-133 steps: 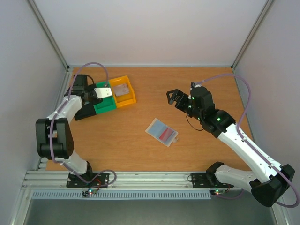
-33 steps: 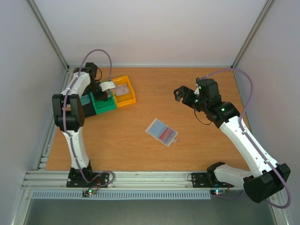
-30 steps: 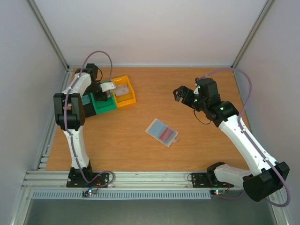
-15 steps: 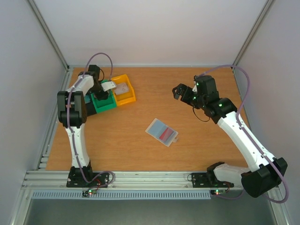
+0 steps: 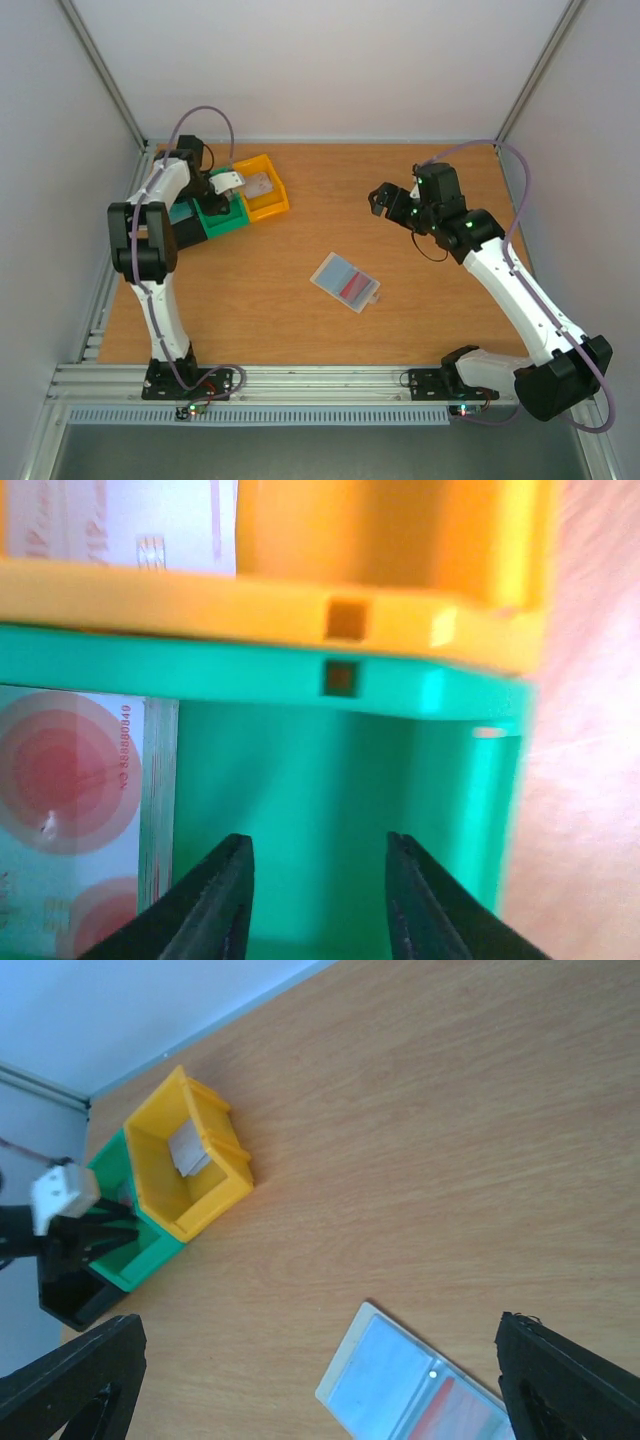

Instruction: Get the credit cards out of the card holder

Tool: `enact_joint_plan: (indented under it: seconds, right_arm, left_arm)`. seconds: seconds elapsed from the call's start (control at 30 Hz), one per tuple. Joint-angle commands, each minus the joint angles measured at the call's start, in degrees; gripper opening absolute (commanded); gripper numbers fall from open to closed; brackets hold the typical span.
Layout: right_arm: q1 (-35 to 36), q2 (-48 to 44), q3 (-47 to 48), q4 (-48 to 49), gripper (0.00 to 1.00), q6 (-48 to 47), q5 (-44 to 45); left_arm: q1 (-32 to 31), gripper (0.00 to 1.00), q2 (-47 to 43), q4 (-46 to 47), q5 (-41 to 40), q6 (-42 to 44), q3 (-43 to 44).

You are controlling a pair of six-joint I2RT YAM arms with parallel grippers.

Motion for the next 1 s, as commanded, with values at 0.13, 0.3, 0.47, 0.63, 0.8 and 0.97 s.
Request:
enact_joint_plan:
  seconds: [0.13, 0.3, 0.47, 0.63, 0.8, 0.97]
  right_arm:
    - [1.79, 3.61, -6.57, -3.78, 0.82, -1.08, -6.34]
    - [10.45, 9.43, -8.54, -8.04, 0.67, -0.60, 1.63]
    - [13.66, 13.85, -13.72, -2.90, 0.57, 3.88, -0.35]
    - [13.60, 18.44, -18.99, 2.83, 0.58, 8.67, -2.03]
    - [13.60, 22.66, -20.75, 3.28, 0.58, 10.78, -2.01]
    - [13.46, 23.61, -18.50, -4.13, 0.62, 7.14, 3.35]
  left_arm:
    - [0.81, 0.59, -9.79, -18.21, 14.20, 2.97, 7.92]
    - [-6.21, 0.74, -21.66, -13.79, 24.20, 0.79, 2.76]
    - [-21.39, 0.76, -27.14, -8.80, 15.52, -4.28, -10.68]
    - [-24.91, 0.82, -25.76, 7.26, 18.47, -26.87, -21.27]
    - [-25.44, 0.92, -24.09, 31.76, 17.84, -59.41, -33.04]
    - [-29.06, 0.99, -26.40, 53.35, 12.24, -70.87, -45.12]
